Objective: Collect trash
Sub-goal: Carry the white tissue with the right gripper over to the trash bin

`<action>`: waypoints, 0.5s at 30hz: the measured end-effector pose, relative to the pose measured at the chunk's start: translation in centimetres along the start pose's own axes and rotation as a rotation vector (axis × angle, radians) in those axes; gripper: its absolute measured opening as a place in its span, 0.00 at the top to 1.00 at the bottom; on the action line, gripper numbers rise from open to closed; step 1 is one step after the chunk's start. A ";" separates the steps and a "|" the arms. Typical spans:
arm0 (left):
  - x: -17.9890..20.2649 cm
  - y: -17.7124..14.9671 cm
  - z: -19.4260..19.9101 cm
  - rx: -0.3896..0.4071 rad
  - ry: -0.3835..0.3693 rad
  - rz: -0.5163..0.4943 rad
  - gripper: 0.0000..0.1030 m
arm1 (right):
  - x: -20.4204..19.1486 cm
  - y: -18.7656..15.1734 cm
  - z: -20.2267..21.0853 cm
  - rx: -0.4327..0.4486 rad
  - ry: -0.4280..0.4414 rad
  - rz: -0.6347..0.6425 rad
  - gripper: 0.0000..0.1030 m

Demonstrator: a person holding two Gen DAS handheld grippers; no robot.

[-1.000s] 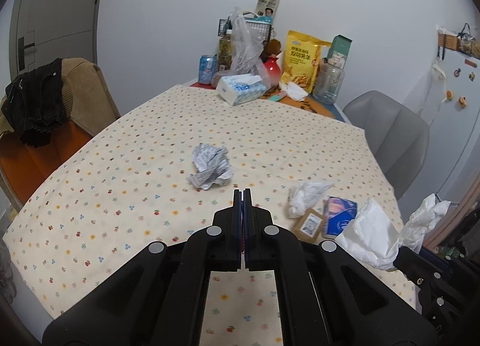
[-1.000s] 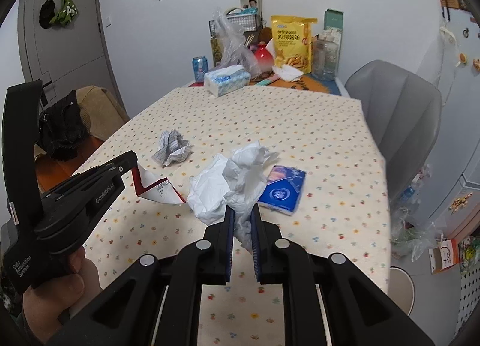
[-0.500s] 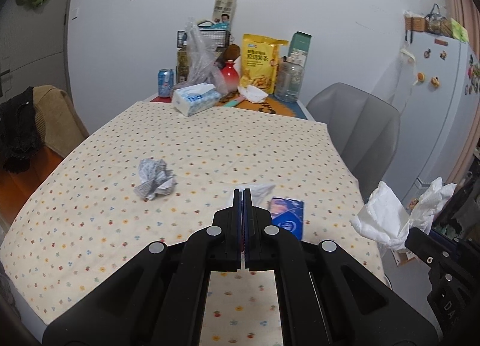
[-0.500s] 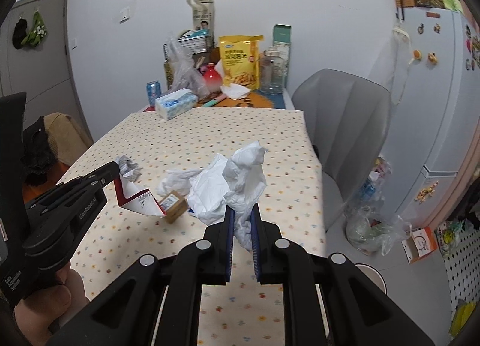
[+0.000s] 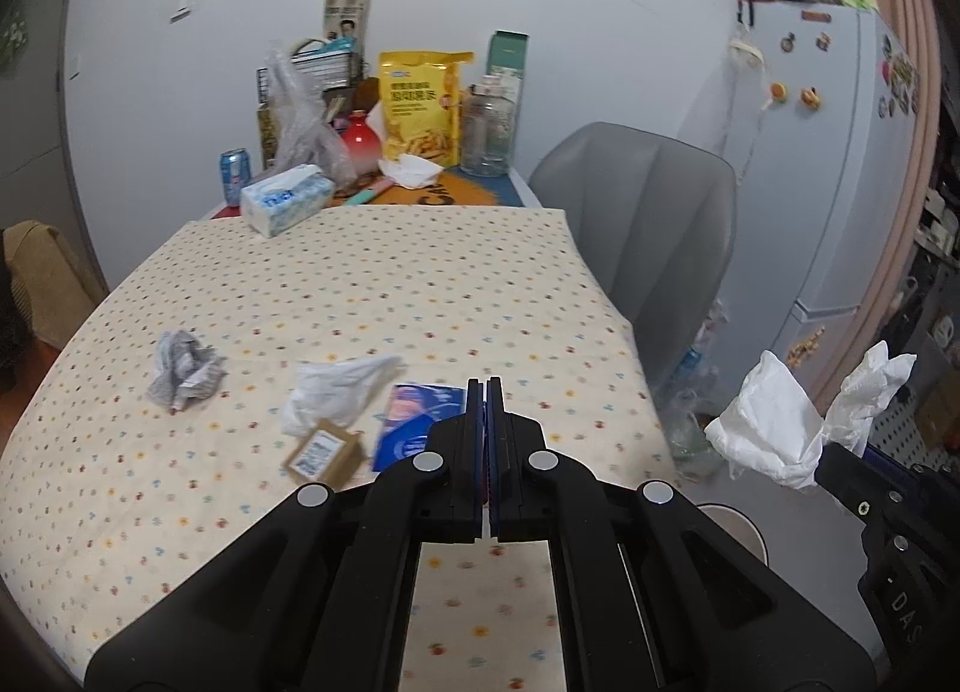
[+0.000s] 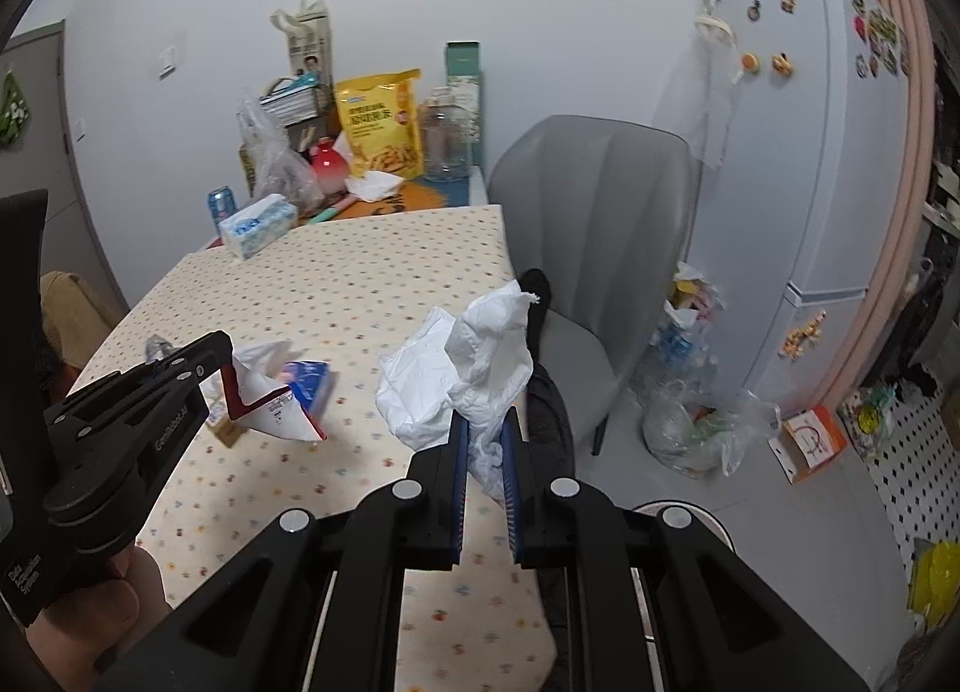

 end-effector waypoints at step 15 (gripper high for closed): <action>11.8 -1.5 -1.1 -0.032 -0.099 -0.147 0.98 | 11.0 -2.1 0.9 -0.005 -0.109 -0.147 0.89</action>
Point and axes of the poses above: each gripper's, at about its wrist camera, not at the fingertips, and z roughly against the way its jaws point, x to its right, y to its top, the point moved 9 cm from there along -z, roughly the way its jaws point, and after that the axes turned 14 degrees about y, right-handed, at the moved point
